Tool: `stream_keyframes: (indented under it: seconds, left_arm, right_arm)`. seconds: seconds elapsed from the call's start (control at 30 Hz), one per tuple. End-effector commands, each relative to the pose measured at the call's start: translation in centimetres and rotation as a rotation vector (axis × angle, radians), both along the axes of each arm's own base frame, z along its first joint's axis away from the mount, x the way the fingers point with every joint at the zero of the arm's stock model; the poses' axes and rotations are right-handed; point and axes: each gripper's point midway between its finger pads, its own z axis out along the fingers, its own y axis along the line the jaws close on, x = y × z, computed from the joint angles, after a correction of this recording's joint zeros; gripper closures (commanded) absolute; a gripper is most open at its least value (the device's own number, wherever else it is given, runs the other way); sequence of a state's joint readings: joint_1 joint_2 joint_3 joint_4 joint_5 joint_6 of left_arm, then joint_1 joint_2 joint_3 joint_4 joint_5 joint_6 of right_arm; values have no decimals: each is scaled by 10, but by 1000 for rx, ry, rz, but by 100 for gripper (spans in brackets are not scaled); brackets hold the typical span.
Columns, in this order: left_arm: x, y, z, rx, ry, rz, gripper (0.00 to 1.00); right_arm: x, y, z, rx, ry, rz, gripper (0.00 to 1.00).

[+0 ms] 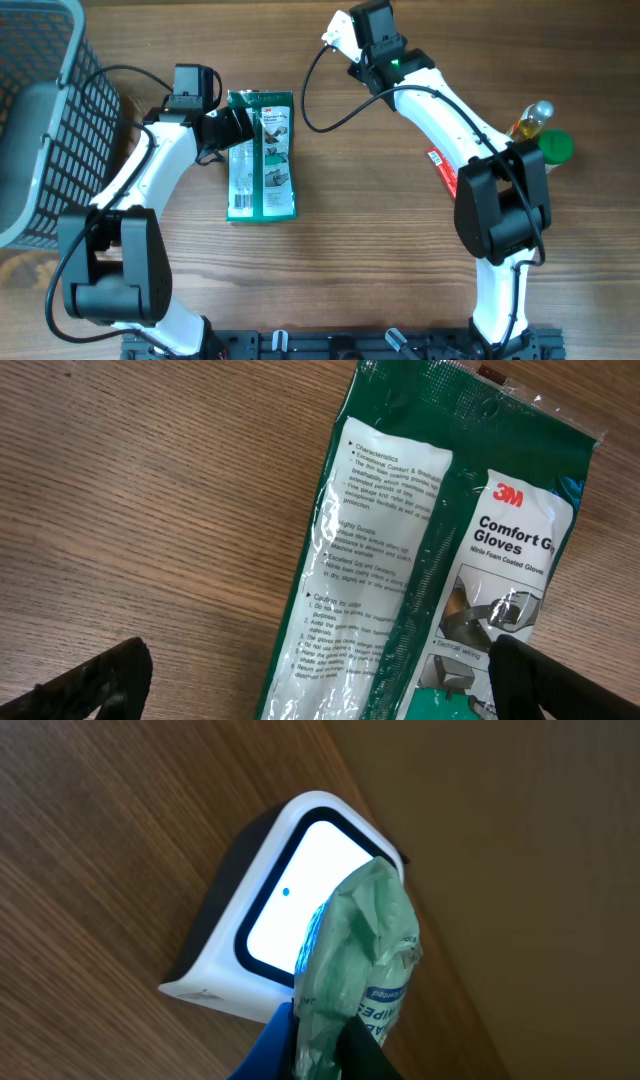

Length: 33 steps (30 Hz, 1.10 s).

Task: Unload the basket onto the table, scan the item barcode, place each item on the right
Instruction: 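Carry the light-green pack right and set it beside the red stick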

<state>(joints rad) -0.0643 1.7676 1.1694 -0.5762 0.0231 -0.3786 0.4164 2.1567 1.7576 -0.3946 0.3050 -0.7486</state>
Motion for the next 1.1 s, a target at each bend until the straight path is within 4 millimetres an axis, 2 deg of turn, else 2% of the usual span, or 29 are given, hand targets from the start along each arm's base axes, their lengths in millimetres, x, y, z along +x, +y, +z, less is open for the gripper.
stream_keyframes:
  seconds: [0.0,0.13,0.2,0.23,0.27,0.37,0.47,0.53,0.67,0.73,0.9,1.07]
  left_arm:
    - [5,2,7,13,-22,-5,0]
    - [4,2,7,13,-22,-5,0]
    - [4,2,7,13,-22,-5,0]
    - [4,2,7,13,-22,-6,0]
    - [4,2,7,13,-22,-5,0]
    - [5,2,7,13,-22,-5,0]
    - [5,2,7,13,-22,-6,0]
    - [4,2,7,13,-22,-5,0]
    - [4,2,7,13,-22,-5,0]
    - [4,2,7,13,-22,-5,0]
    - [4,2,7,13,-22,-5,0]
    - [4,2,7,13,-22,-5,0]
  right_arm:
    - [-8,14,-15,68,61,28,96]
    - [-7,9,-10,70,50,-7,96]
    - [-5,5,8,93,12,-56,96]
    - [-8,3,32,126,-21,-71,96]
    - [-15,-1,59,155,-45,-82,96]
    - [-36,-14,89,178,-33,-100,96]
    - [-68,-24,97,204,74,-93,96]
    - [-101,-27,85,223,227,-58,96]
    - [-176,-36,46,273,621,-42,96]
    - [-204,-40,32,291,763,-60,96]
    - [-233,-55,-2,269,903,-161,96]
    - [-243,-77,-37,157,910,-214,95]
